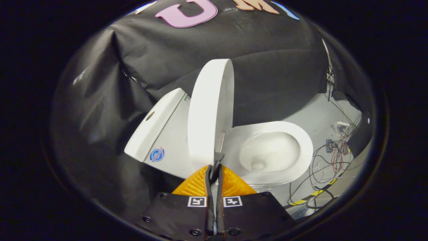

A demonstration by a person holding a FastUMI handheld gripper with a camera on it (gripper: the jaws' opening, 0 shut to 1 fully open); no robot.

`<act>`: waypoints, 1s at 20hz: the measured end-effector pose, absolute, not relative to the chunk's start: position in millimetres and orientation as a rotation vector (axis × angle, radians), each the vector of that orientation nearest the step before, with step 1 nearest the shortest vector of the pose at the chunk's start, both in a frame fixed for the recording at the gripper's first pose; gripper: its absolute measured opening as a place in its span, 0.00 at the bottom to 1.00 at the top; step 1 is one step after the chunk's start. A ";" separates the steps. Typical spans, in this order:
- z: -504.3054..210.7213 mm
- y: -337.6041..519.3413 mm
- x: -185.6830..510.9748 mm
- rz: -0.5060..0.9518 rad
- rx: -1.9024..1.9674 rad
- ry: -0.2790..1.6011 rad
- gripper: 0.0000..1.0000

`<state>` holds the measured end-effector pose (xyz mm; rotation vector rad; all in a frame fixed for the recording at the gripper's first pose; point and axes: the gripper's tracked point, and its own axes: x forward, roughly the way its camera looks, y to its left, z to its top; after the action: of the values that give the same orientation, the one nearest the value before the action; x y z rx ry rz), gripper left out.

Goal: Open the toilet lid.

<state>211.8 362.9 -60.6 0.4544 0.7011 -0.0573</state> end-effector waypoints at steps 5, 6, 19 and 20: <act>-54.3 379.0 221.0 -0.047 0.449 0.696 0.04; -52.6 382.3 222.6 -0.041 0.438 0.695 0.04; -40.1 440.3 249.8 0.030 0.413 0.655 0.06; -40.6 443.3 251.1 0.038 0.412 0.659 0.08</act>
<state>251.1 443.3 -40.6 0.4123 0.6591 0.0383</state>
